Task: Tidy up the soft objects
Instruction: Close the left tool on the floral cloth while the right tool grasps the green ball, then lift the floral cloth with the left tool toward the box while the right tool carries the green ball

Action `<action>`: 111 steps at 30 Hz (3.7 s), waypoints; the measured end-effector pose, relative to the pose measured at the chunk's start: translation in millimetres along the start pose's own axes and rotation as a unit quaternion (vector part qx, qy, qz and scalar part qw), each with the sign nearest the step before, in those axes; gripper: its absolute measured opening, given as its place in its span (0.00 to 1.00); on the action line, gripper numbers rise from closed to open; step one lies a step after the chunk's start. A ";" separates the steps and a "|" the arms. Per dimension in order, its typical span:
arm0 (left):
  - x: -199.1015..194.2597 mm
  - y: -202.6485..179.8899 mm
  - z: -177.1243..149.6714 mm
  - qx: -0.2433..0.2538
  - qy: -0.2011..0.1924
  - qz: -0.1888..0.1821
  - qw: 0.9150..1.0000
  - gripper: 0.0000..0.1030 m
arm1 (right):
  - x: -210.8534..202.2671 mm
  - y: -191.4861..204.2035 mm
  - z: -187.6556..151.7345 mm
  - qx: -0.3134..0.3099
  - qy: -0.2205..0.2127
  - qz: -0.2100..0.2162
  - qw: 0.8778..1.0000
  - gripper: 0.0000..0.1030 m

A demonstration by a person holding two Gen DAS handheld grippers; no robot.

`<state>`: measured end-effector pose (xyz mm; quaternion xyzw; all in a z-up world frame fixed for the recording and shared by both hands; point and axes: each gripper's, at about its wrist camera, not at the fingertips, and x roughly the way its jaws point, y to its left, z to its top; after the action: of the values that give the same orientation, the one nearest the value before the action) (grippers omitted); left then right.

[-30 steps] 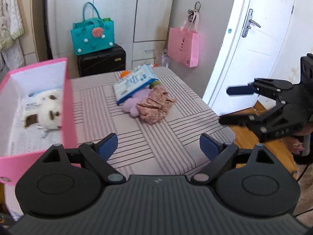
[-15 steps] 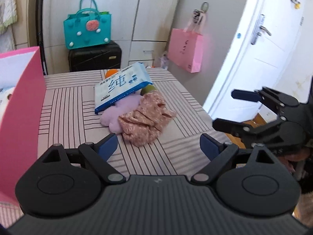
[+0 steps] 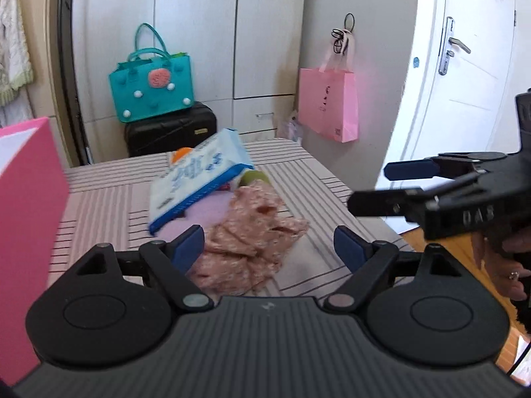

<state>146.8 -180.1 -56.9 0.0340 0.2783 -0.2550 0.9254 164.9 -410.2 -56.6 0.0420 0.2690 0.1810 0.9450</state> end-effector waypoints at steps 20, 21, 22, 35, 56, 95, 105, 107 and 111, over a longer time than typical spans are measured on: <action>39.1 -17.9 -13.7 0.089 0.010 0.083 0.992 0.63 | 65.1 -21.5 17.7 0.015 0.048 0.032 0.998 0.84; 38.3 -19.4 -16.1 0.090 0.009 0.090 0.992 0.57 | 68.5 -21.8 17.9 0.015 0.050 0.034 0.998 0.83; 37.1 -19.9 -17.2 0.089 0.008 0.095 0.991 0.52 | 72.5 -21.5 18.6 0.019 0.051 0.035 0.998 0.81; 28.6 13.4 -17.3 -0.013 0.036 -0.011 0.999 0.15 | 111.1 -8.6 27.8 0.033 0.080 0.060 0.994 0.59; 36.3 33.5 -22.4 -0.064 0.047 -0.034 0.996 0.16 | 100.0 -1.9 22.4 0.031 0.069 0.031 0.997 0.43; -68.6 62.1 -15.8 -0.031 0.123 -0.077 0.989 0.14 | 10.9 74.8 -4.7 0.030 0.168 0.074 0.983 0.44; -104.1 85.4 -7.6 -0.017 0.121 -0.060 0.991 0.14 | 3.6 103.8 -0.5 0.020 0.175 0.107 0.979 0.44; -109.6 91.3 -8.3 -0.021 0.127 -0.064 0.990 0.14 | 1.6 111.0 1.5 0.020 0.177 0.118 0.977 0.44; -124.2 100.0 -9.8 -0.032 0.145 -0.090 0.985 0.14 | -2.5 124.6 7.3 0.014 0.180 0.135 0.974 0.44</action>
<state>102.2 -35.0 -6.9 0.0156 0.4197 -0.3203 0.8491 126.9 -295.0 -27.2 0.0577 0.4291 0.3078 0.8472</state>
